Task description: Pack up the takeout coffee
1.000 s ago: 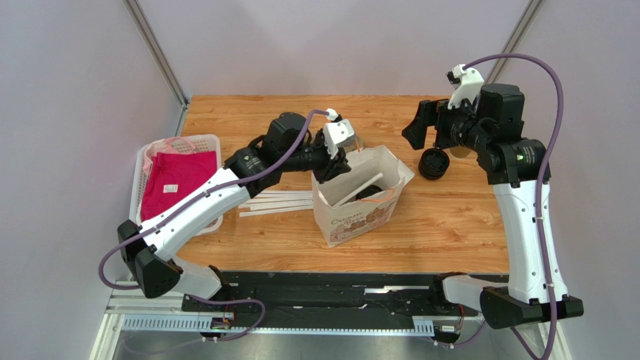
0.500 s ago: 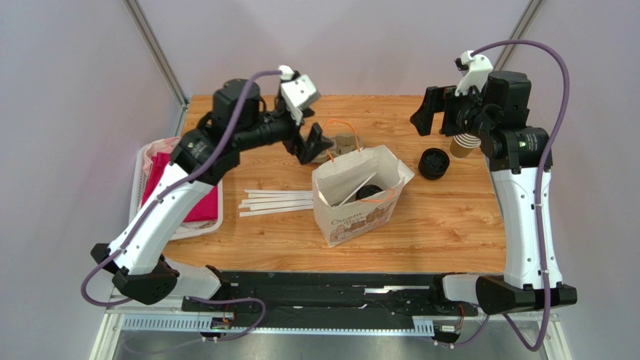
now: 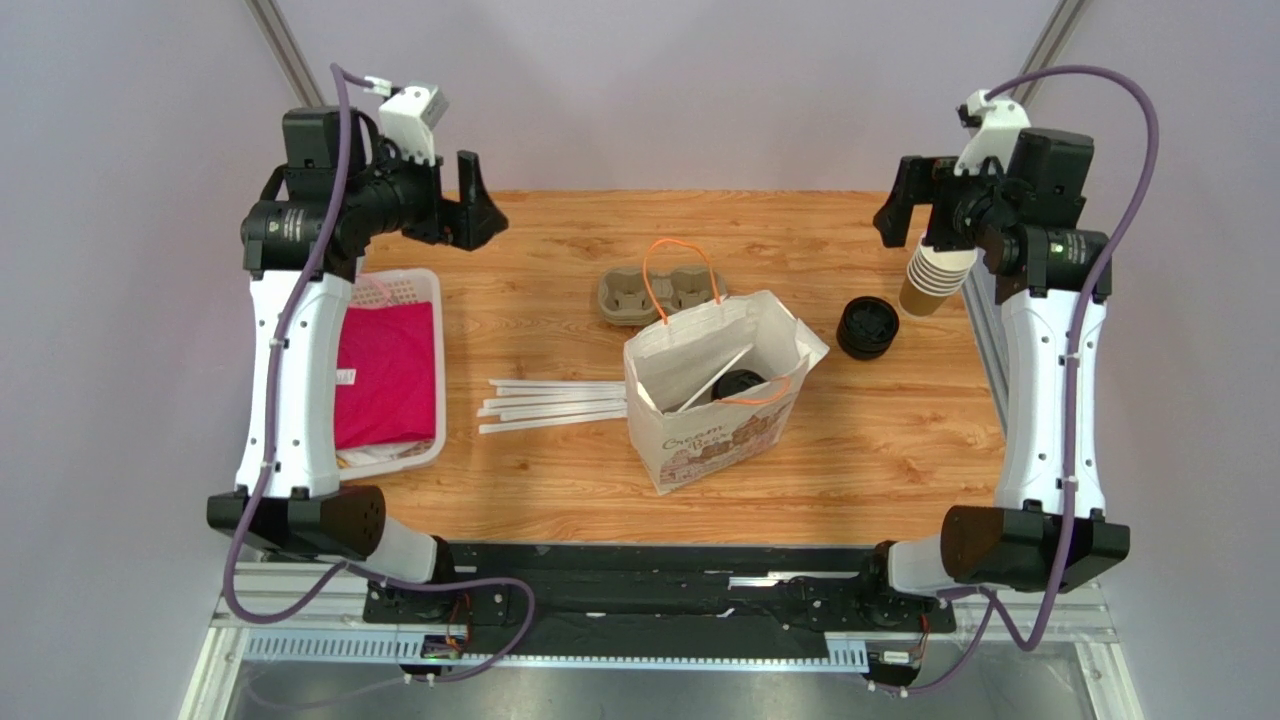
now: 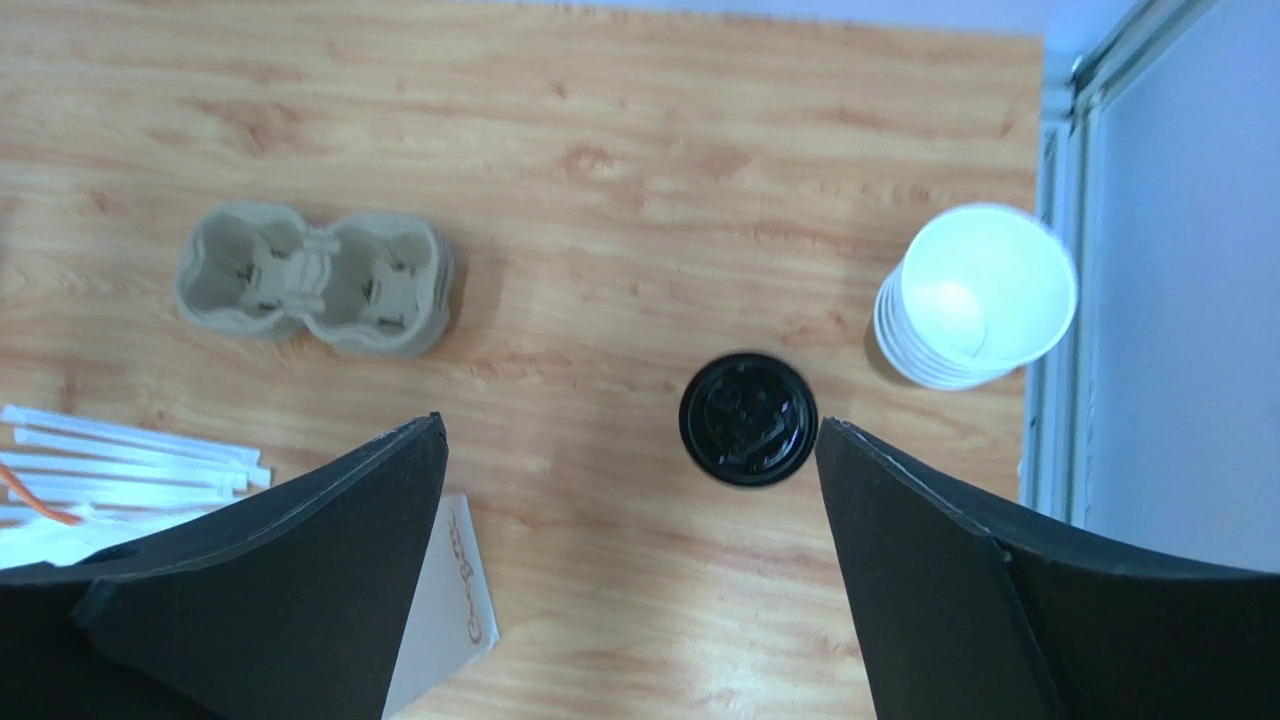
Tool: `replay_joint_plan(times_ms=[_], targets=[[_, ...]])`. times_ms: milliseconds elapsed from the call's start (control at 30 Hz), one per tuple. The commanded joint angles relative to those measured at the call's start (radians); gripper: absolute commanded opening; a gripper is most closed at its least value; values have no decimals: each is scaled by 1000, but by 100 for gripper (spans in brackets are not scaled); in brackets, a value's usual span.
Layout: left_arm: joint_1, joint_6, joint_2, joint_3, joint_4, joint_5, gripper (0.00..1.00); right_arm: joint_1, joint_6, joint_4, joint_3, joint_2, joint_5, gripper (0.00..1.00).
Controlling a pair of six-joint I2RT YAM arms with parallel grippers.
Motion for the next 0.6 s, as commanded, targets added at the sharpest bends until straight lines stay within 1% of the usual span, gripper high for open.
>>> replay_joint_plan(times_ms=[0,67,100,133,167,200,233,300,367,467,567], targets=[[48,33,21,-91,-163,-18,98,-13,-51,-15,-133,-66,-43,100],[49,80,12,-154,-172,-45,98,-13,-62,-26,-236,-118,-46,100],[49,92,-8,-231,-163,-68,98,-13,-70,-31,-270,-135,-41,100],[49,103,-21,-274,-154,-81,98,-13,-71,-41,-329,-151,-44,100],[49,104,-37,-315,-131,-92,98,-13,-71,-47,-357,-181,-47,100],[49,109,-66,-393,-119,-108,99,-13,-76,-55,-382,-197,-52,100],[49,107,-84,-432,-103,-112,99,-13,-76,-55,-440,-218,-55,100],[49,104,-132,-525,-67,-131,99,-13,-80,-52,-495,-272,-52,100],[49,104,-176,-578,-33,-143,99,-13,-84,-55,-563,-302,-47,100],[49,97,-207,-638,-16,-146,99,-13,-82,-52,-611,-355,-47,100],[49,87,-230,-661,-7,-148,99,-13,-85,-54,-599,-361,-38,100]])
